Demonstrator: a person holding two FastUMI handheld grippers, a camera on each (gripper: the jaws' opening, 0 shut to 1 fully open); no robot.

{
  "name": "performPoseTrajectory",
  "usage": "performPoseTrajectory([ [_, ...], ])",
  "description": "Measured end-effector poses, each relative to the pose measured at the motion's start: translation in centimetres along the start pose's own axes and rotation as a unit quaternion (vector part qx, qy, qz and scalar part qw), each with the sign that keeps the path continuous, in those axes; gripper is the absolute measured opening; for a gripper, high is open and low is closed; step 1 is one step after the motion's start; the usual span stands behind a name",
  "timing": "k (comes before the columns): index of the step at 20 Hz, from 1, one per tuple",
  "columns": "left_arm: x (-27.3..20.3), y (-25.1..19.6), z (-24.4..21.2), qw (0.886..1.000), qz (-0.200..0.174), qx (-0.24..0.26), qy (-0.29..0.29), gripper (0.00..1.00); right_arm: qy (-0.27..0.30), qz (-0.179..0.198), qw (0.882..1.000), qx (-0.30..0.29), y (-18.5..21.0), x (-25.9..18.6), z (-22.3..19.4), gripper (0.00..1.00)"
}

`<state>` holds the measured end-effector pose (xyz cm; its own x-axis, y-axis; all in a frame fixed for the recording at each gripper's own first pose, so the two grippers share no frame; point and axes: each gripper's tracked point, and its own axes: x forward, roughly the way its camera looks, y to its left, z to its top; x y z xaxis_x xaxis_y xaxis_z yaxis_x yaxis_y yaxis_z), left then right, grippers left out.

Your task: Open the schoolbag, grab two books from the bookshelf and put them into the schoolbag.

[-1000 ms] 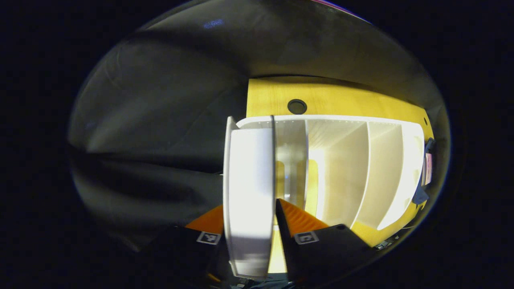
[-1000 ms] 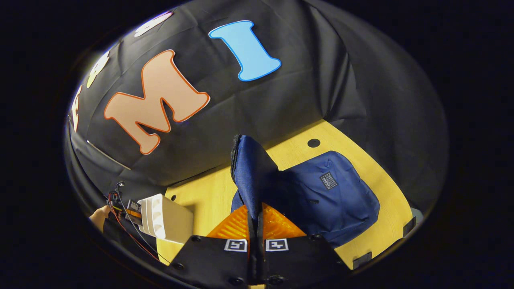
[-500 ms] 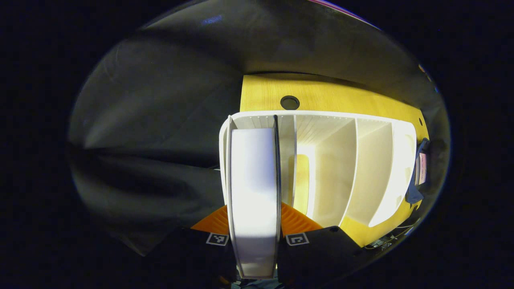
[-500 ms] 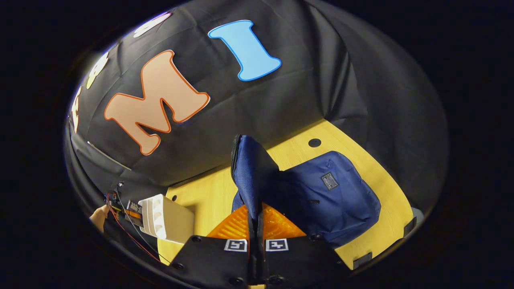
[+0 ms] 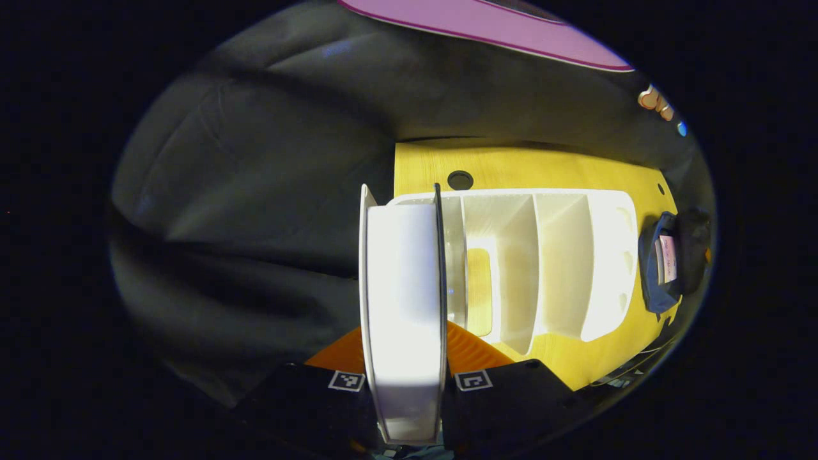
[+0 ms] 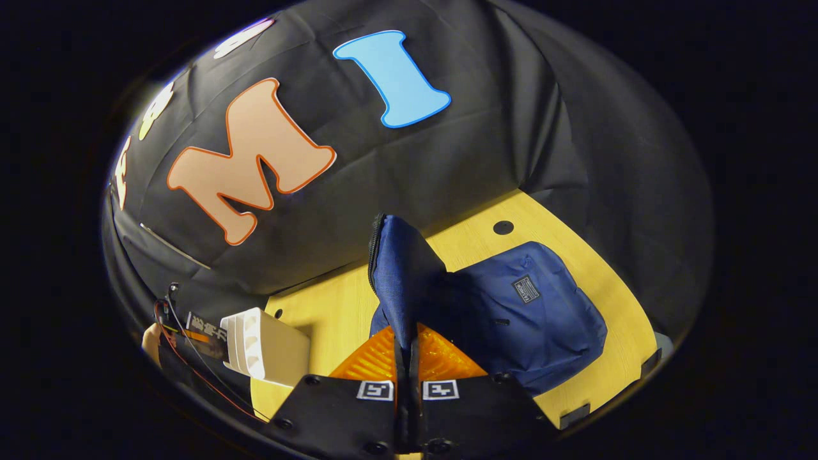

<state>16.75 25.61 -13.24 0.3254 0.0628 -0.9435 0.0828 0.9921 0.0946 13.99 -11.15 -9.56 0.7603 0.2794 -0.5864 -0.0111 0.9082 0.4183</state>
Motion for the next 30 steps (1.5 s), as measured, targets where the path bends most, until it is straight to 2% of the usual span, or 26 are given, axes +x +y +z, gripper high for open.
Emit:
performPoseTrajectory([
  [5,-3.2,-0.1,0.1,0.999,0.005,0.010,-0.030,0.36,0.002,0.002,1.000,-0.002,0.0,0.1,0.0,0.03],
  [10,-7.2,-1.7,1.2,0.996,0.011,0.023,-0.083,0.36,0.003,0.005,1.000,-0.003,0.1,0.2,-0.1,0.03],
  [16,-11.9,-4.5,2.7,0.991,-0.013,0.054,-0.124,0.35,0.002,0.010,1.000,0.002,0.2,0.5,-0.1,0.03],
  [20,-13.0,-6.7,3.9,0.987,-0.027,0.073,-0.139,0.35,0.002,0.012,1.000,0.006,0.1,0.4,-0.1,0.03],
  [24,-15.3,-10.0,4.7,0.981,-0.070,0.065,-0.168,0.36,0.000,0.013,1.000,0.009,-0.1,0.4,0.0,0.03],
  [30,-16.2,-17.0,5.3,0.964,-0.186,0.016,-0.190,0.35,-0.001,0.013,1.000,0.010,-0.2,0.4,-0.1,0.03],
])
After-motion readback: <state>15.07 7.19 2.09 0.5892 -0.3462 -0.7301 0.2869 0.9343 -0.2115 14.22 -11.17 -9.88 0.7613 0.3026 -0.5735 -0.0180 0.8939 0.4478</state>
